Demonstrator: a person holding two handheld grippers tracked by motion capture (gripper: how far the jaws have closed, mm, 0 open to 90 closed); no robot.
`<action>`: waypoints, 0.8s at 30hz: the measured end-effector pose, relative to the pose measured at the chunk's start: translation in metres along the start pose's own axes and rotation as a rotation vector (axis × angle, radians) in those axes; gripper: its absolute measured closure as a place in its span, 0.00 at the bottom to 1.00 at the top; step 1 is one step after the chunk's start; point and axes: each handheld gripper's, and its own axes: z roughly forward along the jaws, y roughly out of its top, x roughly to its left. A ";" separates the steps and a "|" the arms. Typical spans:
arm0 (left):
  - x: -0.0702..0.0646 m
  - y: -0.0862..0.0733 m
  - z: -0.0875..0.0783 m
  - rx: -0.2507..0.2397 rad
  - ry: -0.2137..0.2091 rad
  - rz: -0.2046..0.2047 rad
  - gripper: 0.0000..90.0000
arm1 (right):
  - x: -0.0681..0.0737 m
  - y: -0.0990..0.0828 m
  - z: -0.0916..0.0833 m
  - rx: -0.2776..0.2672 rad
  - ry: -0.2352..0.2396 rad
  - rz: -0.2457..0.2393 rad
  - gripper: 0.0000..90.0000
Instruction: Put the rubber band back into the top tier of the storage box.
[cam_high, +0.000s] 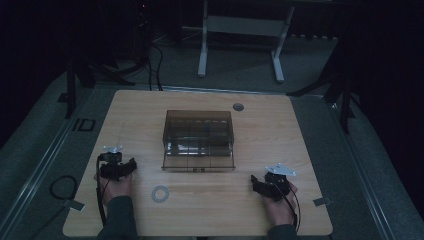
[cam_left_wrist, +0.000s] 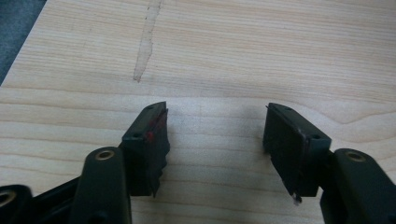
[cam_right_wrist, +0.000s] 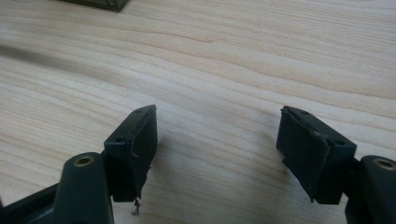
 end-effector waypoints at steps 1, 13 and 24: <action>0.000 0.000 0.000 0.000 -0.002 0.000 0.47 | 0.000 0.000 0.000 0.000 0.000 0.000 0.32; -0.003 0.007 -0.015 0.004 -0.065 0.039 0.52 | 0.000 0.000 0.000 0.000 0.000 0.000 0.32; -0.002 0.016 -0.028 0.028 -0.110 0.088 0.53 | 0.000 0.000 0.000 0.001 -0.002 0.001 0.32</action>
